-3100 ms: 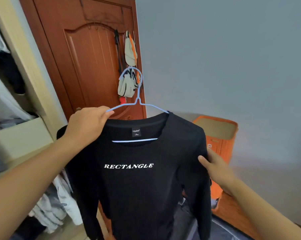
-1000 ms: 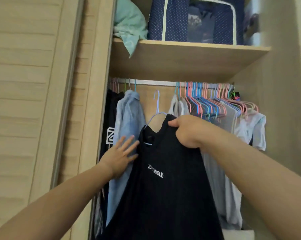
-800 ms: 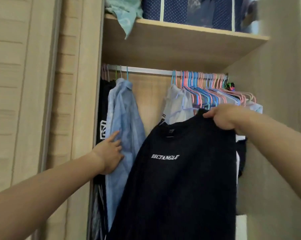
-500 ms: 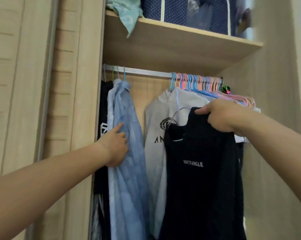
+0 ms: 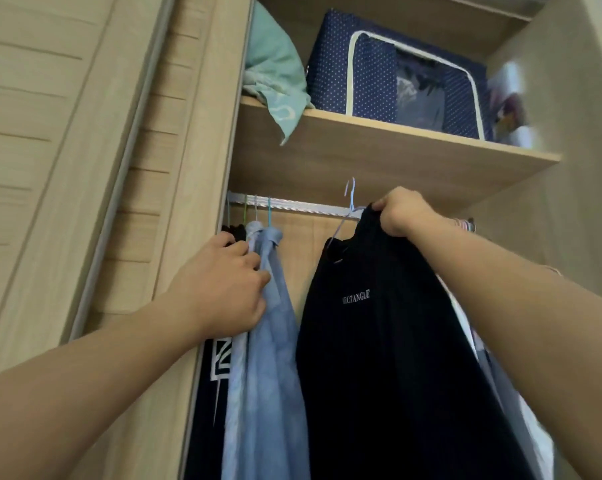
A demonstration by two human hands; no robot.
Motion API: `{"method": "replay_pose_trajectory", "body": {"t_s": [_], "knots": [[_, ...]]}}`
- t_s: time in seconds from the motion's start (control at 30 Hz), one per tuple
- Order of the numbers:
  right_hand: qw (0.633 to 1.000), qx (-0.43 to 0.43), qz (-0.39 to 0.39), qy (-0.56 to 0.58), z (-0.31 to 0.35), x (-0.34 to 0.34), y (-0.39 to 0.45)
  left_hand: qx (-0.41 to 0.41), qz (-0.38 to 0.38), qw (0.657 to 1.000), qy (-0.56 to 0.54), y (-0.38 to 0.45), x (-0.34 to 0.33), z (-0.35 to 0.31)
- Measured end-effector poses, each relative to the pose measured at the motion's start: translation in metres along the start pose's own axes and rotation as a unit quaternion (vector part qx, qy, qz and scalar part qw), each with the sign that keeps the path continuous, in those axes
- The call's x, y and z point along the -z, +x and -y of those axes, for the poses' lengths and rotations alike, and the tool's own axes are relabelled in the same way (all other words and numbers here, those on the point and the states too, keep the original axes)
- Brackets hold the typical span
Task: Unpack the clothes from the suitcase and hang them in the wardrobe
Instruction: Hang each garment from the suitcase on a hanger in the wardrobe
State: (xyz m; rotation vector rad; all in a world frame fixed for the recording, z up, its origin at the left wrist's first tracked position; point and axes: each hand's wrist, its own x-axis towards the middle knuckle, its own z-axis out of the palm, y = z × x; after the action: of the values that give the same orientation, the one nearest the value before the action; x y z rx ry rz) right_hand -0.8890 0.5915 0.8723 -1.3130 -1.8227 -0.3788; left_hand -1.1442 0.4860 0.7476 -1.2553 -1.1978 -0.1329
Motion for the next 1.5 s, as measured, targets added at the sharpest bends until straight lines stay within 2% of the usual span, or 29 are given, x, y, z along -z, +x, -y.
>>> {"method": "replay_pose_trajectory", "body": {"t_s": [0.2,0.33,0.43,0.53,0.6,0.63,0.67,0.73,0.77,0.8,0.87,0.93,1.0,1.07,1.17,1.27,1.37,1.43,1.5], "knots": [[0.994,0.024,0.103,-0.032,-0.005,-0.085,0.022,0.008,-0.030,1.000,-0.002,0.000,-0.007,-0.003],[0.999,-0.035,0.034,0.010,-0.011,-0.095,0.030,0.011,-0.032,0.999,0.019,0.001,-0.008,-0.003],[0.997,-0.077,-0.003,-0.008,-0.032,-0.090,0.032,0.010,-0.017,0.999,0.031,0.003,-0.006,-0.004],[0.999,-0.009,0.037,-0.025,-0.037,-0.094,0.031,0.016,-0.029,0.999,0.032,0.004,-0.008,-0.006],[0.997,0.066,0.037,0.014,-0.036,-0.094,0.026,0.025,-0.047,0.998,0.033,0.005,-0.009,-0.006],[0.994,0.098,0.003,0.045,-0.039,-0.089,0.022,0.030,-0.052,0.998,0.036,0.005,-0.010,-0.007],[0.989,0.112,-0.063,0.069,-0.045,-0.080,0.016,0.035,-0.053,0.997,0.038,0.005,-0.010,-0.007],[0.972,0.108,-0.197,0.066,-0.069,-0.059,0.010,0.047,-0.048,0.997,0.039,0.003,-0.010,-0.010],[0.969,0.092,-0.224,0.049,-0.084,-0.050,0.011,0.056,-0.043,0.997,0.037,0.003,-0.009,-0.012],[0.973,0.072,-0.219,0.028,-0.098,-0.041,0.010,0.071,-0.033,0.996,0.030,0.003,-0.007,-0.014],[0.990,0.035,-0.139,-0.009,-0.118,-0.030,0.007,0.123,-0.014,0.992,0.000,0.009,-0.003,-0.022],[0.997,0.030,-0.059,-0.048,-0.128,-0.026,0.004,0.186,-0.007,0.978,-0.091,0.026,0.007,-0.042],[0.999,0.035,0.003,-0.041,-0.131,-0.028,0.001,0.229,0.010,0.942,-0.245,0.056,0.018,-0.071],[0.997,0.045,0.060,0.005,-0.132,-0.031,-0.001,0.226,0.045,0.897,-0.376,0.097,0.027,-0.105],[0.986,0.072,0.119,0.089,-0.134,-0.036,-0.009,0.195,0.086,0.858,-0.468,0.152,0.033,-0.150],[0.979,0.122,0.139,0.091,-0.144,-0.047,-0.009,0.182,0.129,0.849,-0.478,0.186,0.029,-0.174],[0.977,0.157,0.143,0.032,-0.154,-0.061,-0.001,0.172,0.138,0.892,-0.395,0.201,0.018,-0.183],[0.982,0.153,0.106,-0.040,-0.161,-0.062,0.004,0.196,0.112,0.903,-0.364,0.205,0.009,-0.184],[0.986,0.131,0.029,-0.102,-0.166,-0.062,0.007,0.230,0.101,0.899,-0.358,0.201,0.002,-0.179]]}}
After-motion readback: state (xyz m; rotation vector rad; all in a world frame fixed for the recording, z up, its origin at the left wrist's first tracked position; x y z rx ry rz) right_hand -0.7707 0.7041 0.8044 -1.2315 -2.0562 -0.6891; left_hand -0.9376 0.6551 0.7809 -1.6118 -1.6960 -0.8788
